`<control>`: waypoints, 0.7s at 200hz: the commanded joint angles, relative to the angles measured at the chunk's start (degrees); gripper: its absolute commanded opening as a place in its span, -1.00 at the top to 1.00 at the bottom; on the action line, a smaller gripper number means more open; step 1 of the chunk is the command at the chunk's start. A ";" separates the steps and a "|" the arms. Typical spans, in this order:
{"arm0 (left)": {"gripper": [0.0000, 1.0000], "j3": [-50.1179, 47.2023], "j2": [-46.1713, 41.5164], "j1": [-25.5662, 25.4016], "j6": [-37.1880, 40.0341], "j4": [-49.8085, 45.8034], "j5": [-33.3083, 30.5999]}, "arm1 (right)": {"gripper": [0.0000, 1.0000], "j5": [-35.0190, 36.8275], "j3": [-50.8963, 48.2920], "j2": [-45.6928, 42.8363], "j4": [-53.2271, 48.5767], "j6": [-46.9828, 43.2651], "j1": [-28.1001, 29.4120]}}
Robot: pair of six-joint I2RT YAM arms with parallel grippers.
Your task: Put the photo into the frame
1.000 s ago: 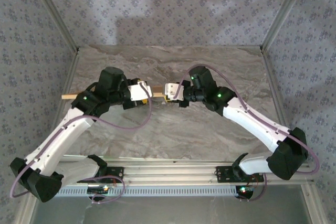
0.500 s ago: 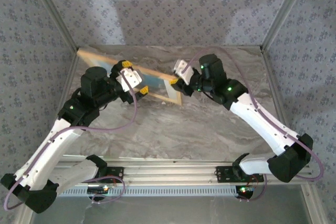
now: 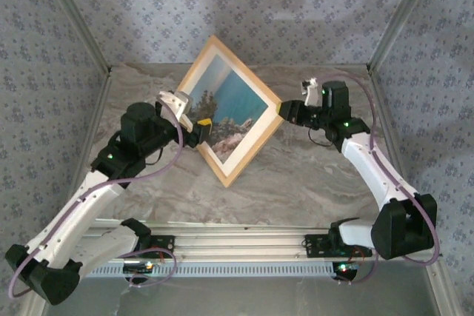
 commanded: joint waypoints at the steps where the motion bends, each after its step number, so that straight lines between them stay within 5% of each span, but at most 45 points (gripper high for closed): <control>1: -0.93 -4.10 -1.88 0.52 -6.66 5.86 0.09 | 0.91 3.71 -7.67 -2.36 6.84 11.57 -2.79; 140: -0.83 -23.41 -0.83 5.41 -21.28 20.47 -2.25 | 0.38 8.54 -32.09 1.65 25.73 21.45 -3.08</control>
